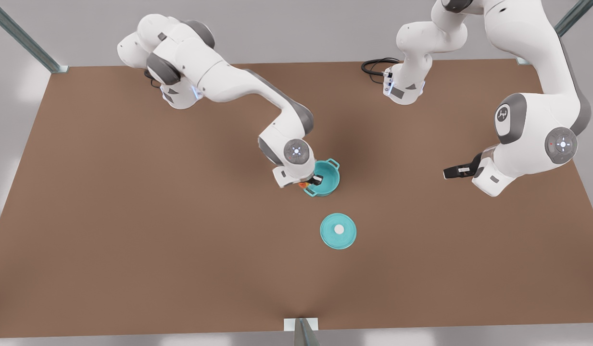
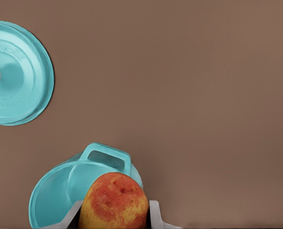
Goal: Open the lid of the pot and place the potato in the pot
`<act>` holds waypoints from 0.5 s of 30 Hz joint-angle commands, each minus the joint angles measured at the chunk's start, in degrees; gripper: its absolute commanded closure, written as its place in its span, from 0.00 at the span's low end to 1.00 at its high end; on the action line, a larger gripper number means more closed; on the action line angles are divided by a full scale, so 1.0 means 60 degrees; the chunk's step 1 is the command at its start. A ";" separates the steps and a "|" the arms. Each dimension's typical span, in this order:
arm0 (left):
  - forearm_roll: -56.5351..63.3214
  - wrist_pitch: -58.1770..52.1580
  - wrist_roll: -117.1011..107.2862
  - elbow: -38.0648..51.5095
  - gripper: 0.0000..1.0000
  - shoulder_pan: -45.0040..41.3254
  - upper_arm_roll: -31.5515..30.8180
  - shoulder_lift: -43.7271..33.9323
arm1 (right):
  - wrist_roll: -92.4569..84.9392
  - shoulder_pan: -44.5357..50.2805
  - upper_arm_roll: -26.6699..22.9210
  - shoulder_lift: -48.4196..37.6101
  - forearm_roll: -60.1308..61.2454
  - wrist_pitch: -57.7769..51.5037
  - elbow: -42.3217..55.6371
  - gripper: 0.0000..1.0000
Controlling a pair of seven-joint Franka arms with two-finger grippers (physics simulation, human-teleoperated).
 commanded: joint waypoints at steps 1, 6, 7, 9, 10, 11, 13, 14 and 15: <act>0.0001 -0.0005 0.0206 -0.0008 0.00 0.0001 -0.0002 -0.0010 | 0.2855 0.0163 -0.0011 0.0183 0.0002 0.0441 0.0074 0.44; 0.0001 -0.0005 0.0206 0.0006 0.00 0.0001 -0.0002 -0.0010 | 0.2841 0.0544 -0.0069 0.0915 -0.0013 0.1085 0.0850 0.44; 0.0001 -0.0005 0.0191 0.0006 0.00 0.0001 -0.0002 0.0005 | 0.2841 0.0573 -0.0040 0.1062 -0.0013 0.1174 0.0865 0.44; 0.0001 -0.0005 0.0191 0.0006 0.00 0.0001 -0.0002 0.0005 | 0.2841 0.0778 -0.0157 0.1516 -0.0013 0.1174 0.1216 0.44; 0.0001 -0.0005 0.0206 0.0006 0.00 0.0001 -0.0002 0.0005 | 0.2841 0.0778 -0.0157 0.1545 -0.0013 0.1174 0.1290 0.44; 0.0001 -0.0005 0.0191 0.0006 0.00 0.0001 -0.0002 -0.0010 | 0.2841 0.0807 -0.0157 0.1604 -0.0013 0.1174 0.1290 0.44; 0.0001 -0.0005 0.0191 0.0006 0.00 -0.0014 -0.0002 -0.0010 | 0.2841 0.0807 -0.0172 0.1618 -0.0013 0.1174 0.1304 0.44; 0.0001 -0.0005 0.0191 0.0006 0.00 0.0001 -0.0002 -0.0010 | 0.2812 0.0822 -0.0157 0.1618 -0.0013 0.1174 0.1304 0.17; 0.0001 0.0010 0.0191 0.0021 0.00 0.0001 -0.0002 0.0005 | 0.2826 0.0822 -0.0157 0.1604 -0.0013 0.1174 0.1319 0.00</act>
